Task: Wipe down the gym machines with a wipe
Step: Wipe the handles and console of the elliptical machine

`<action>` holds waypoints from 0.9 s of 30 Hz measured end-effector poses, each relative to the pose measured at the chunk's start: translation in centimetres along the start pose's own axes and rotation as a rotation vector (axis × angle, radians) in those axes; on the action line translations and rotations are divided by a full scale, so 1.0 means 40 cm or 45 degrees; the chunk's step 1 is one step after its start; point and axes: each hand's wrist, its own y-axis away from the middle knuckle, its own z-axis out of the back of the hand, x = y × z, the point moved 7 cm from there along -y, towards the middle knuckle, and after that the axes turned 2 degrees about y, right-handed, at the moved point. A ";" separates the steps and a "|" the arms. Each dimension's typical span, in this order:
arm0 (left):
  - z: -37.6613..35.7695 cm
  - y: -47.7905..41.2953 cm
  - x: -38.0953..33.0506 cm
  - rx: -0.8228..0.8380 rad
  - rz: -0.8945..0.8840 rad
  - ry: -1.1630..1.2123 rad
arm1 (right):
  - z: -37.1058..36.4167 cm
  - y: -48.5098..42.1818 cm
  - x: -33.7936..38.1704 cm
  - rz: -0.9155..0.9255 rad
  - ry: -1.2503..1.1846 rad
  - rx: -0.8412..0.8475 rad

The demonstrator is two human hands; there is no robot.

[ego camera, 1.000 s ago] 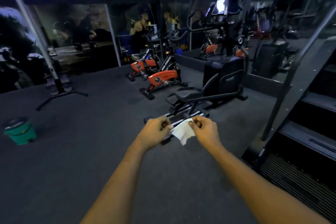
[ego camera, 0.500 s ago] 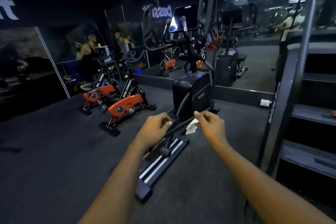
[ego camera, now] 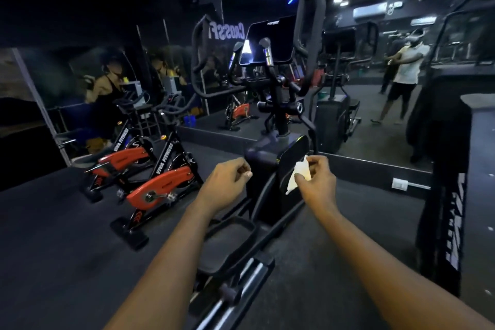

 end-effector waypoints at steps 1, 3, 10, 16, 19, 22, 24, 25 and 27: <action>-0.021 -0.067 0.025 -0.001 -0.039 0.000 | -0.017 -0.055 -0.013 -0.003 0.006 -0.037; -0.056 -0.201 0.075 -0.001 -0.099 0.004 | -0.053 -0.165 -0.034 0.001 0.024 -0.097; -0.135 -0.692 0.163 0.030 -0.307 0.076 | -0.107 -0.557 -0.087 0.033 0.051 -0.329; -0.213 -1.038 0.155 -0.018 -0.495 0.049 | -0.133 -0.889 -0.151 0.079 0.027 -0.440; -0.249 -1.201 0.164 -0.122 -0.546 0.031 | -0.152 -1.061 -0.174 0.150 -0.019 -0.474; -0.291 -1.366 0.162 -0.255 -0.584 0.001 | -0.153 -1.236 -0.187 0.231 -0.038 -0.535; -0.305 -1.472 0.158 -0.304 -0.559 0.010 | -0.143 -1.345 -0.168 0.299 -0.051 -0.582; -0.310 -1.522 0.151 -0.328 -0.549 0.006 | -0.137 -1.399 -0.151 0.341 -0.047 -0.596; -0.305 -1.632 0.130 -0.393 -0.547 -0.009 | -0.132 -1.510 -0.103 0.464 -0.028 -0.607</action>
